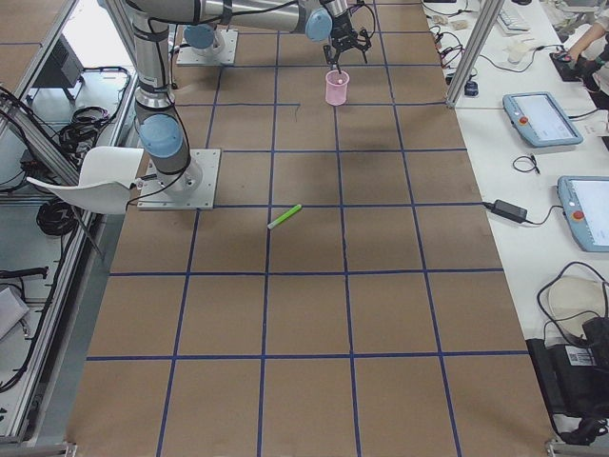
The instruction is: Insert purple and pink pens into pink cup
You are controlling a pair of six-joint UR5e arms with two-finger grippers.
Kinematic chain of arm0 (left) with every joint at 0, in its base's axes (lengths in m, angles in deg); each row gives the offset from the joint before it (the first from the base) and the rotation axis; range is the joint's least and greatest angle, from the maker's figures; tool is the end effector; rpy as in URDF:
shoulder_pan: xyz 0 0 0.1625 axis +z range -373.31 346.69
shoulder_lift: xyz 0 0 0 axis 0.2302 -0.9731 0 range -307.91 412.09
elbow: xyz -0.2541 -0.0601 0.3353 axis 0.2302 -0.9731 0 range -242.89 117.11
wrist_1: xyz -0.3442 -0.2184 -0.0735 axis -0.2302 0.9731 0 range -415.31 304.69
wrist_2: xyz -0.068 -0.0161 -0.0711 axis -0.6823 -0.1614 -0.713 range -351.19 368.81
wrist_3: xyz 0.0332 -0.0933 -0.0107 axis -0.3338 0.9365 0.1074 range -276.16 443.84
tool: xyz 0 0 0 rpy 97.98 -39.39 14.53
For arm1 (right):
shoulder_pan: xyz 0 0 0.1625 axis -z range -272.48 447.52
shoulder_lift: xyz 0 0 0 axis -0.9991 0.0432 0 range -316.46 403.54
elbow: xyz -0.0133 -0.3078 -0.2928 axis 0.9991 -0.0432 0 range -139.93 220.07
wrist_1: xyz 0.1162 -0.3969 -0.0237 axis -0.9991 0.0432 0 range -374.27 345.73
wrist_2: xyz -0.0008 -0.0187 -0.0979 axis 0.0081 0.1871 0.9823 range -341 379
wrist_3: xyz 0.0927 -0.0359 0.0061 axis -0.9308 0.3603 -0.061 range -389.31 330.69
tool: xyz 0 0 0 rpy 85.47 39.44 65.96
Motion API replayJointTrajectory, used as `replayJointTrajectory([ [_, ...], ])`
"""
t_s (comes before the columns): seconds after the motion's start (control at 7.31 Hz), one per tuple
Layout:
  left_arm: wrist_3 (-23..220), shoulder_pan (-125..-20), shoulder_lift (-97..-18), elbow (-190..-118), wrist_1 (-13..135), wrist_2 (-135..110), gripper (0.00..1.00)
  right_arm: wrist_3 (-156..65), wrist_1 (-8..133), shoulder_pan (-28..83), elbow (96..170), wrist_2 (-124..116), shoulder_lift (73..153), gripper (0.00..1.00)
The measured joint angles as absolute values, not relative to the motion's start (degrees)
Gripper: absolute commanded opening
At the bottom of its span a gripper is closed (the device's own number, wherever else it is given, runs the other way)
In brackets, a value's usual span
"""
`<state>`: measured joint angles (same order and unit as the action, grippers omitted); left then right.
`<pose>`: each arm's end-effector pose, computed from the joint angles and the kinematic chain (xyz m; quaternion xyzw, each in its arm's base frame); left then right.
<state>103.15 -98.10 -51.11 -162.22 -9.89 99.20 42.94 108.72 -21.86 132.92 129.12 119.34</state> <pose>-0.0786 -0.5987 0.3711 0.2090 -0.9591 0.1900 0.0202 0.2928 -0.5338 0.3970 0.6824 -0.6970 0.0452 0.2157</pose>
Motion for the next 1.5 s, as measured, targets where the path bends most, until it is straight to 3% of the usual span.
replayJointTrajectory([
  [0.14,106.6,-100.8,-51.2,-162.2,-11.4,99.2,0.00,42.9,104.9,-17.6,133.0,124.7,122.3,0.85],
  [0.68,116.7,-112.7,-52.4,-162.5,-14.6,105.0,0.00,26.6,93.1,-7.1,133.6,115.6,131.0,1.00],
  [1.5,124.1,-121.3,-57.3,-163.7,-24.3,110.1,0.00,-29.6,85.0,-6.8,133.2,112.3,133.1,1.00],
])
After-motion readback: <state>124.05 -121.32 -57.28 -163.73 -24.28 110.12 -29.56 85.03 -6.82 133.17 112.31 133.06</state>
